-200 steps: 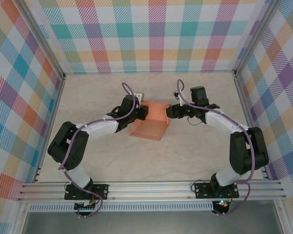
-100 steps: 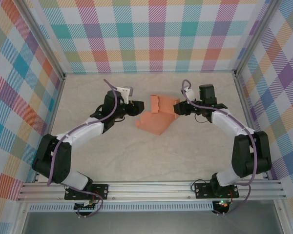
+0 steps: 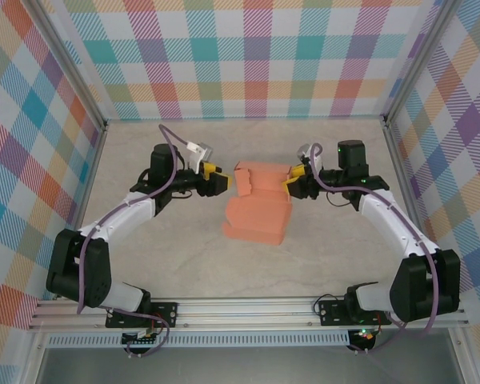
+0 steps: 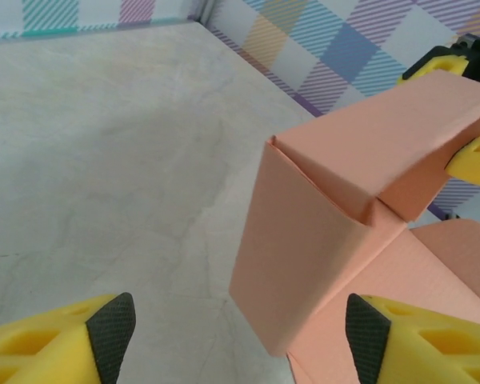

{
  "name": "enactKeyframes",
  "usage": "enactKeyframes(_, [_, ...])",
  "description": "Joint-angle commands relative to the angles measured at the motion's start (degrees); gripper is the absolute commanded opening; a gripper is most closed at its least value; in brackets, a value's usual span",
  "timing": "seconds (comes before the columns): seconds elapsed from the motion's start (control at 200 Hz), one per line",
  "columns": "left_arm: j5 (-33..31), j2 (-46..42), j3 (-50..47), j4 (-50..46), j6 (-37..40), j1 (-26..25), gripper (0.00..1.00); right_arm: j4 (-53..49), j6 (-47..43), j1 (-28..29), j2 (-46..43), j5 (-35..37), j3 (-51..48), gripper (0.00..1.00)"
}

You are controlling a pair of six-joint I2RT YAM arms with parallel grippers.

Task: Fold the paper box

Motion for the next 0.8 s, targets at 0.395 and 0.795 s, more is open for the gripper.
enactKeyframes(0.395, [-10.12,1.95,-4.61,17.39,-0.82,-8.50,0.69,13.40,16.81,0.88,-2.59,6.62,-3.89,0.26])
enactKeyframes(0.795, [-23.53,8.83,-0.89,18.93,0.56,-11.32,0.37,17.24,23.54,9.73,-6.21,24.29,-5.77,0.24])
